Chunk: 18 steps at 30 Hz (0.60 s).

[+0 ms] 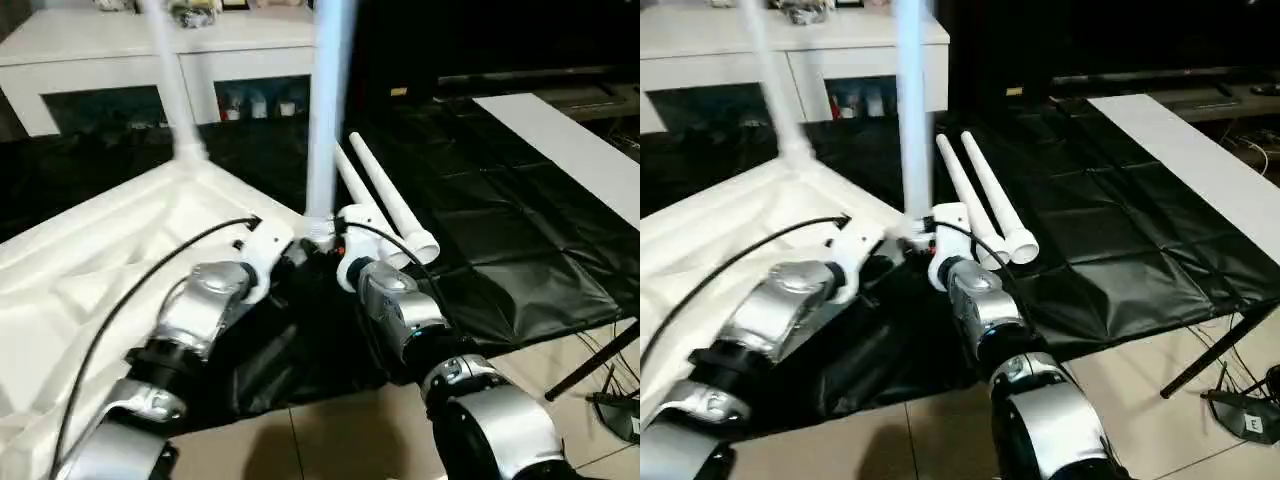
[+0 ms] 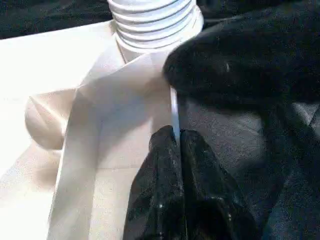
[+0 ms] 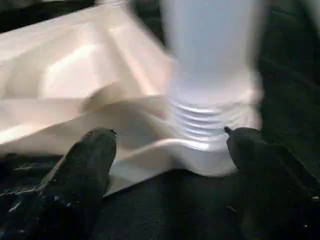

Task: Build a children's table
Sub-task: Rotate leg to tighten

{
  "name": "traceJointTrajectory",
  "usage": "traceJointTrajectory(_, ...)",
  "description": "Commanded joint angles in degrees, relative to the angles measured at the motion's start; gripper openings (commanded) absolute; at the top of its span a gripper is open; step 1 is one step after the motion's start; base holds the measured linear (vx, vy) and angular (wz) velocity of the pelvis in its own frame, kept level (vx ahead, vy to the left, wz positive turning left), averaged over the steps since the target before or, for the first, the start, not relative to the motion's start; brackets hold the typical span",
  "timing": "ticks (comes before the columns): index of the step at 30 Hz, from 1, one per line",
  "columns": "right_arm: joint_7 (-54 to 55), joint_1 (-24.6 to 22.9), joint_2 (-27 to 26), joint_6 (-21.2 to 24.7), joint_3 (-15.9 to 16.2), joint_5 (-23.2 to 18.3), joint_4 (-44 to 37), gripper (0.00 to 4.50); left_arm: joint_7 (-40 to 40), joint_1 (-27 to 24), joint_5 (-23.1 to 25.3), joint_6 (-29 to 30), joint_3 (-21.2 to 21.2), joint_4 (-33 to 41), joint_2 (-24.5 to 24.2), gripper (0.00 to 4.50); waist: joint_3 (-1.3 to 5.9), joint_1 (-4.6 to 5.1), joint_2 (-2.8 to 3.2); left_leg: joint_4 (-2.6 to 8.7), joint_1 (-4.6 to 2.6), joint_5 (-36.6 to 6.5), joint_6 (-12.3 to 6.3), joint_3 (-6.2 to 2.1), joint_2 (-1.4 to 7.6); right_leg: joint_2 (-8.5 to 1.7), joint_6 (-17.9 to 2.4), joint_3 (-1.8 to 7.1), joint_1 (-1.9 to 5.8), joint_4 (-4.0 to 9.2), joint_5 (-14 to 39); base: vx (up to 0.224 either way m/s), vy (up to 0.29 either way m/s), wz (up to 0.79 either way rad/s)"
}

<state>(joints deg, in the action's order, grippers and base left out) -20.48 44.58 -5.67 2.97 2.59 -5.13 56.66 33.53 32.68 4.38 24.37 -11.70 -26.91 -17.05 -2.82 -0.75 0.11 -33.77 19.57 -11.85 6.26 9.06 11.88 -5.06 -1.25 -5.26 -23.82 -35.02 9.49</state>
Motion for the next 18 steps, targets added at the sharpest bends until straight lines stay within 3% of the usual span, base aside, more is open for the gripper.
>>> traceJointTrajectory(1, -6.2, -1.5, 3.2, -0.1, 2.4, 1.5, -4.1, 4.13, 4.1, -3.2, 0.0, -0.4, -1.2, 0.5, -2.5, 0.00, 4.13, -0.74, 0.57, 3.73, 1.02, -6.9, -3.78, 0.38, 0.64, -2.89, -14.1, 2.83, 3.91, 3.37, 6.0, 0.079, -0.030, 0.06)
traceJointTrajectory(4, -13.4, -3.9, 7.2, -0.3, 4.2, 2.2, -8.4, 4.13, 9.8, -5.3, -1.2, -2.8, -2.8, 3.0, -5.7, 0.00, 4.36, -1.54, 0.76, 3.23, 1.03, -1.4, -6.33, 0.43, 0.66, -2.70, -16.3, 2.68, 3.99, 2.42, -2.5, 0.018, -0.007, 0.01)
traceJointTrajectory(7, -17.2, -5.4, 10.0, -0.8, 4.9, 2.0, -11.4, 4.13, 15.0, -7.3, -2.4, -4.6, -3.9, 5.4, -8.3, 0.00, 4.17, -1.52, 0.56, 3.30, 0.98, -2.4, -7.05, 0.60, 0.78, -2.74, -17.0, 2.70, 3.91, 2.49, -1.8, 0.000, 0.000, 0.00)
traceJointTrajectory(11, -23.6, -8.5, 15.0, 0.2, 6.4, 1.5, -18.2, 4.13, 24.4, -10.4, -3.6, -5.6, -6.1, 10.3, -13.7, 0.00, 3.48, -1.83, 0.70, 3.92, 0.46, -8.9, -4.38, 0.63, 1.13, -2.75, -15.0, 2.84, 3.60, 3.43, 7.4, 0.000, 0.000, 0.00)
traceJointTrajectory(14, -26.5, -9.9, 16.2, 1.4, 7.4, 1.1, -20.7, 4.13, 26.6, -10.9, -4.2, -6.5, -6.5, 11.7, -15.0, 0.00, 3.25, -1.83, 0.76, 4.19, 0.30, -11.9, -3.07, 0.57, 1.05, -2.73, -13.9, 2.91, 3.54, 3.89, 11.8, 0.000, 0.000, 0.00)
traceJointTrajectory(18, -31.5, -11.9, 16.8, 1.6, 9.8, 0.9, -22.5, 4.13, 29.4, -11.3, -6.3, -6.1, -6.6, 14.7, -15.4, 0.00, 3.38, -1.90, 0.89, 4.26, 0.25, -12.3, -2.17, 0.50, 1.12, -2.69, -13.8, 3.03, 3.41, 3.78, 11.3, 0.000, 0.000, 0.00)
